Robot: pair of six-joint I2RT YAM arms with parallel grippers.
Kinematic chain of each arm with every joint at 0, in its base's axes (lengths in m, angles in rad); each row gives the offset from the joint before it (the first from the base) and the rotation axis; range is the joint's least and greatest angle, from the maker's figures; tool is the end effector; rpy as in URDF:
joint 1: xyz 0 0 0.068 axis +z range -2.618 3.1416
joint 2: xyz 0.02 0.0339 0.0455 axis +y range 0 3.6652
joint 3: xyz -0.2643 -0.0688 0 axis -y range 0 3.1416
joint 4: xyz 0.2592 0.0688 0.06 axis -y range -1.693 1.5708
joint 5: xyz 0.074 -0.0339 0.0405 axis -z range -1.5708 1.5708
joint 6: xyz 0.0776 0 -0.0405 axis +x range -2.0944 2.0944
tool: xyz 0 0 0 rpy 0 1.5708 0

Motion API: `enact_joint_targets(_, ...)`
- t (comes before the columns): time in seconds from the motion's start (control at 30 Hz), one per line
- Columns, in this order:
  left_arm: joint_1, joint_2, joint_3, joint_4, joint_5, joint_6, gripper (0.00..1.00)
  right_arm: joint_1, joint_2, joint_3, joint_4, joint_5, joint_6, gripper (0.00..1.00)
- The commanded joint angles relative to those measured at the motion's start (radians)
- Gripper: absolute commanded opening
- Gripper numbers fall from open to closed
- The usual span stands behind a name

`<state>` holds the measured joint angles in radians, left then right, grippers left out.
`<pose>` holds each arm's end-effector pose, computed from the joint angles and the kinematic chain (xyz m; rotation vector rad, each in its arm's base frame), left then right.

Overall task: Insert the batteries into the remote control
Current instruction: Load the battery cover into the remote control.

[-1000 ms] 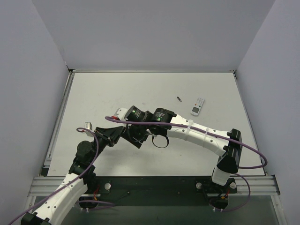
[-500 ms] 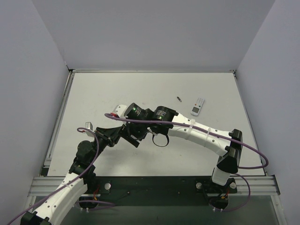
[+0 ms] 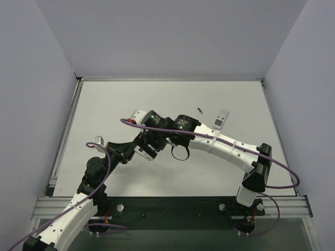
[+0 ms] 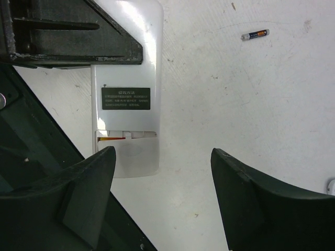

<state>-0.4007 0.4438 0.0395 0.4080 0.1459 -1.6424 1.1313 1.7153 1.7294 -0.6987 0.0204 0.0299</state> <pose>0.1742 -0.0861 0.1807 -0.9635 1.5800 -1.6504 0.1860 0.3919 0.3428 -1.2070 1.9871 0.5854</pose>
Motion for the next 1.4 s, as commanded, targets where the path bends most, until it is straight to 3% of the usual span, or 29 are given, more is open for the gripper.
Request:
enact_joint_targets(0.0, -0.006, -0.013, -0.171, 0.072, 0.004, -0.017, 0.0, -0.011, -0.006, -0.011, 0.013, 0.015, 0.022, 0.68)
enact_joint_targets(0.9, -0.007, -0.066, -0.171, 0.072, -0.017, -0.069, 0.0, -0.01, -0.008, -0.07, 0.015, -0.04, 0.048, 0.68)
enact_joint_targets(1.37, -0.009, -0.06, -0.171, 0.071, -0.031, -0.069, 0.0, -0.007, -0.046, -0.096, 0.062, -0.071, 0.064, 0.61)
